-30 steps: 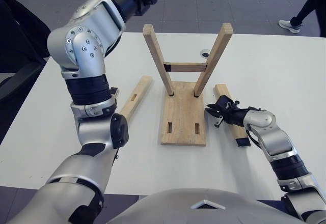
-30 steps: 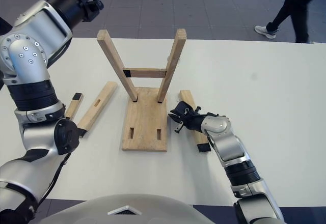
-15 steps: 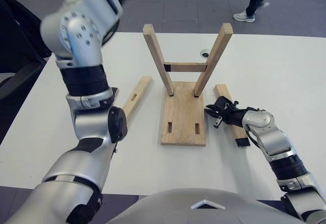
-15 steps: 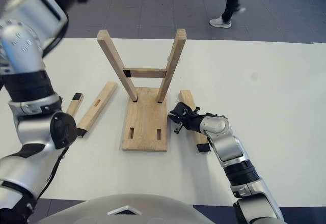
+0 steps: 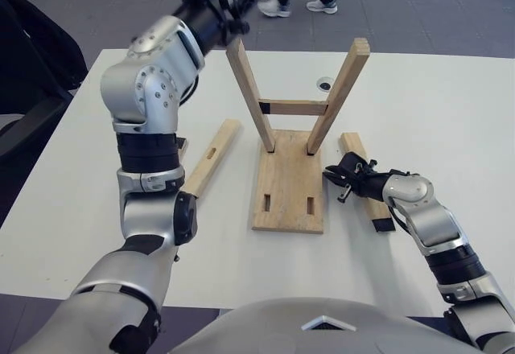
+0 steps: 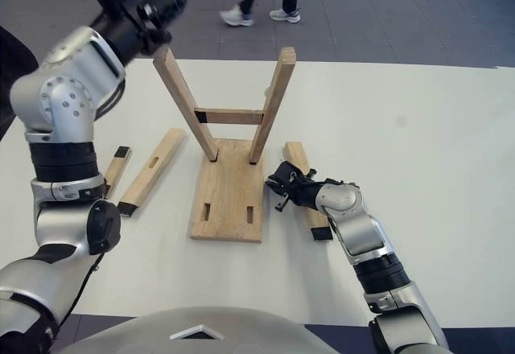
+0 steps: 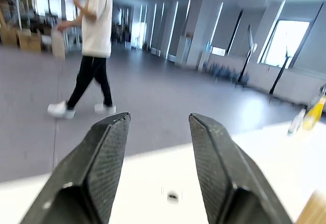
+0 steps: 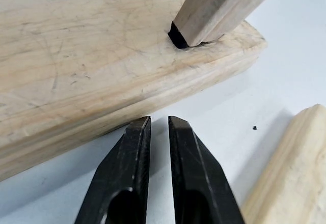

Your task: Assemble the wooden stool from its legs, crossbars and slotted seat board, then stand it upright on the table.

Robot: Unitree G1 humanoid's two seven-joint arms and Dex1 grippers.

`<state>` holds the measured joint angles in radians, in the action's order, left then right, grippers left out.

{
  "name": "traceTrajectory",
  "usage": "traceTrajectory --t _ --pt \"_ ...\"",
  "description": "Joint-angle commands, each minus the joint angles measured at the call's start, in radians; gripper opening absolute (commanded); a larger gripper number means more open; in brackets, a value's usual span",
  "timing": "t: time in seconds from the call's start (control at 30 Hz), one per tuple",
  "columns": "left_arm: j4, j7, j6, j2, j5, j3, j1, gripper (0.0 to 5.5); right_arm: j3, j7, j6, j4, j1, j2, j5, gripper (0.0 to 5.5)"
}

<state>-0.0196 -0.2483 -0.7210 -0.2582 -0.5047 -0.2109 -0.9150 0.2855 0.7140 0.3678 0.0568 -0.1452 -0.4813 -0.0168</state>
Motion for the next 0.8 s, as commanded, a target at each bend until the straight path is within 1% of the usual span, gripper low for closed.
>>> traceTrajectory --t 0.03,0.1,0.17,0.27,0.4,0.5,0.53,0.57,0.6,0.77,0.8 --pt "0.129 0.019 0.028 -0.031 -0.029 -0.061 0.005 2.16 -0.034 -0.01 0.001 0.009 -0.009 -0.013 0.005 0.61" --pt "0.181 0.023 0.035 -0.066 -0.02 -0.096 0.079 2.16 -0.088 -0.052 0.015 0.057 0.002 0.018 0.038 0.61" --pt "0.226 0.021 0.051 -0.105 0.014 -0.116 0.197 2.16 -0.164 -0.115 0.057 0.138 0.022 0.074 0.099 0.61" --pt "0.306 0.01 0.087 -0.124 0.042 -0.127 0.386 2.16 -0.252 -0.211 0.131 0.267 0.068 0.139 0.164 0.61" --pt "0.428 0.002 0.15 -0.087 0.078 -0.084 0.653 2.16 -0.274 -0.332 0.148 0.32 0.12 0.196 0.145 0.61" --pt "0.44 0.004 0.241 -0.044 0.16 0.014 0.843 2.14 -0.269 -0.415 0.097 0.287 0.129 0.229 0.1 1.14" --pt "0.428 0.009 0.27 -0.029 0.184 0.036 0.888 2.14 -0.271 -0.438 0.077 0.271 0.128 0.235 0.084 1.37" --pt "0.41 0.013 0.308 -0.012 0.208 0.055 0.931 2.14 -0.274 -0.461 0.057 0.25 0.127 0.239 0.07 1.47" --pt "0.385 0.013 0.355 -0.003 0.243 0.083 0.976 2.14 -0.277 -0.48 0.044 0.236 0.126 0.247 0.061 1.72" --pt "0.297 0.041 0.532 0.031 0.342 0.111 1.076 2.14 -0.269 -0.509 0.01 0.214 0.116 0.256 0.045 2.69" --pt "0.282 0.049 0.57 0.022 0.371 0.106 1.09 2.14 -0.264 -0.505 0.009 0.212 0.114 0.252 0.044 2.69"
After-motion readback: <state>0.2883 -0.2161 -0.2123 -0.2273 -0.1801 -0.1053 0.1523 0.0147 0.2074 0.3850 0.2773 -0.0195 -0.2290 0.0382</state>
